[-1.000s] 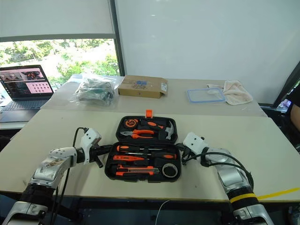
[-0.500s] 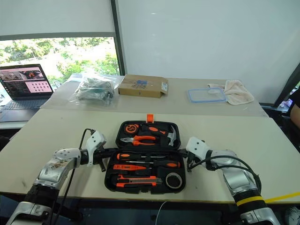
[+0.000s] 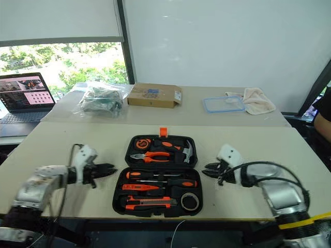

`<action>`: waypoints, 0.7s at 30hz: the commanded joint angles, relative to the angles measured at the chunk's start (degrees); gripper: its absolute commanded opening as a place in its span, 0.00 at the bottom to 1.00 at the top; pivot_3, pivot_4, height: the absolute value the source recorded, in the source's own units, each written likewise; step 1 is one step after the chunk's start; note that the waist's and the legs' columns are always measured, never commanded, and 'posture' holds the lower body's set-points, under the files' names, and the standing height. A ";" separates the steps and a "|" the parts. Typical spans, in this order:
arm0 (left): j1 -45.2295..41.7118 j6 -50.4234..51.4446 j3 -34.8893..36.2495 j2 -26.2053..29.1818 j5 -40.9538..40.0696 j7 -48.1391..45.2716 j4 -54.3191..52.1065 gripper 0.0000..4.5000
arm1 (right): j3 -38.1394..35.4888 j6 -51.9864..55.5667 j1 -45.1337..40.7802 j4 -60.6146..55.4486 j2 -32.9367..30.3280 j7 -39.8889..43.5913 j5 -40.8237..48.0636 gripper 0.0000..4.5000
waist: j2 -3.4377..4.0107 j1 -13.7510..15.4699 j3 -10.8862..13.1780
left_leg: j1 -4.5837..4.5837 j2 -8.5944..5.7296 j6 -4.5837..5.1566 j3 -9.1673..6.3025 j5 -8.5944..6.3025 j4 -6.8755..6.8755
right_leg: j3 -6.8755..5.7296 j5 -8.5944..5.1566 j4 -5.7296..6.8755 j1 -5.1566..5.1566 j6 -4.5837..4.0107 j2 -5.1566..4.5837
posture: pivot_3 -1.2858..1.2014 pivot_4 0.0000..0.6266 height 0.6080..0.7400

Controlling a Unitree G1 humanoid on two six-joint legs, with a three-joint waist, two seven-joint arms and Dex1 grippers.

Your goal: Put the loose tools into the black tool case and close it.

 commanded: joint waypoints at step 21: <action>-20.57 27.75 -7.26 -7.21 -2.55 10.49 5.43 0.64 | 7.24 22.38 -26.89 23.22 13.41 -14.85 0.45 0.78 | -0.06 -0.61 0.02 | -0.23 -0.22 -0.15 -0.02 0.12 -0.15 | -0.03 0.05 0.04 -0.15 -0.01 0.12 | 0.52 0.24 1.00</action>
